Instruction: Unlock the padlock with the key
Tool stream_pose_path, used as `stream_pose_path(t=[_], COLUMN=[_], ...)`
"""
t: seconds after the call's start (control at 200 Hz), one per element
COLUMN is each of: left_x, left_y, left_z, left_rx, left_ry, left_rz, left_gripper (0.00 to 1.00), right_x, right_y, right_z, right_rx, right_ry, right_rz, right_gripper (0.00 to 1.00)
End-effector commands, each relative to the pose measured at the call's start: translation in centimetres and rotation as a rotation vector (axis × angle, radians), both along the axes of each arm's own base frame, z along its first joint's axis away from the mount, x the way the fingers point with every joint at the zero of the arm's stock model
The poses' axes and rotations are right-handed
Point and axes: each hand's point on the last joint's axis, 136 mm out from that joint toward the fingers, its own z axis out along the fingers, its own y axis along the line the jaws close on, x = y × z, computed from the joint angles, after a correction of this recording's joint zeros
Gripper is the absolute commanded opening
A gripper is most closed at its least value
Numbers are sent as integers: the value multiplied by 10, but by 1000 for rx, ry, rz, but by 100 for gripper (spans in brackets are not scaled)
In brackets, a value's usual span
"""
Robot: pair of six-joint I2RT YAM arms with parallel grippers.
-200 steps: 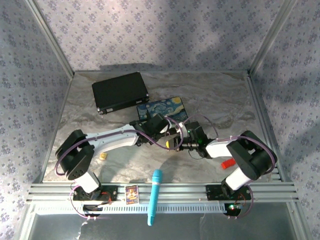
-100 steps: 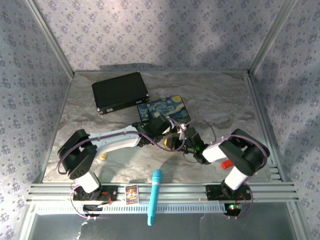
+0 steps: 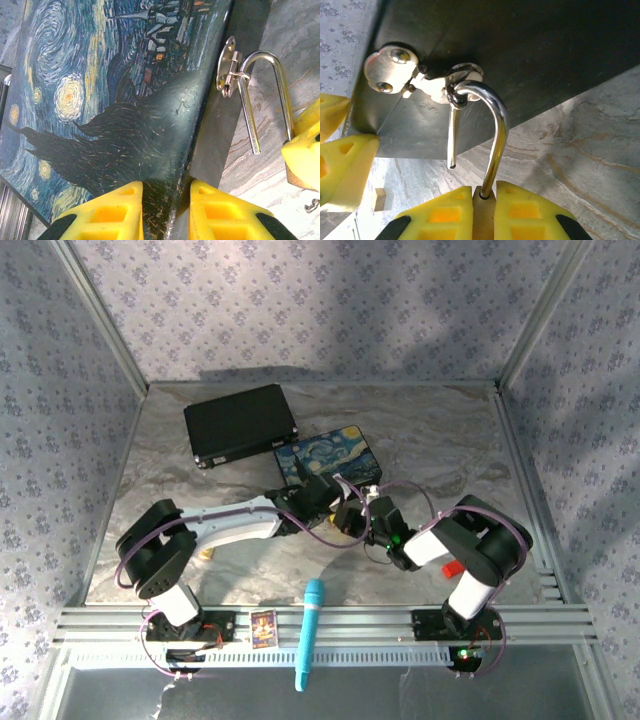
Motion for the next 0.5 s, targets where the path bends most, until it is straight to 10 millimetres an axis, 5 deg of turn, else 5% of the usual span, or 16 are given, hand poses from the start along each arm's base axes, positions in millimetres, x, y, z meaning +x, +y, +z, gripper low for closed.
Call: stream_pose_path(t=[0.0, 0.495], left_x=[-52, -60], left_y=[37, 32], left_z=[-78, -78], left_rx=[207, 223], left_ry=[274, 279], left_rz=[-52, -80], left_gripper=[22, 21], right_x=[16, 30], right_y=[-8, -16], right_z=[13, 31], right_rx=[36, 107], right_ry=[-31, -5], right_rz=[-60, -87], right_gripper=[0, 0])
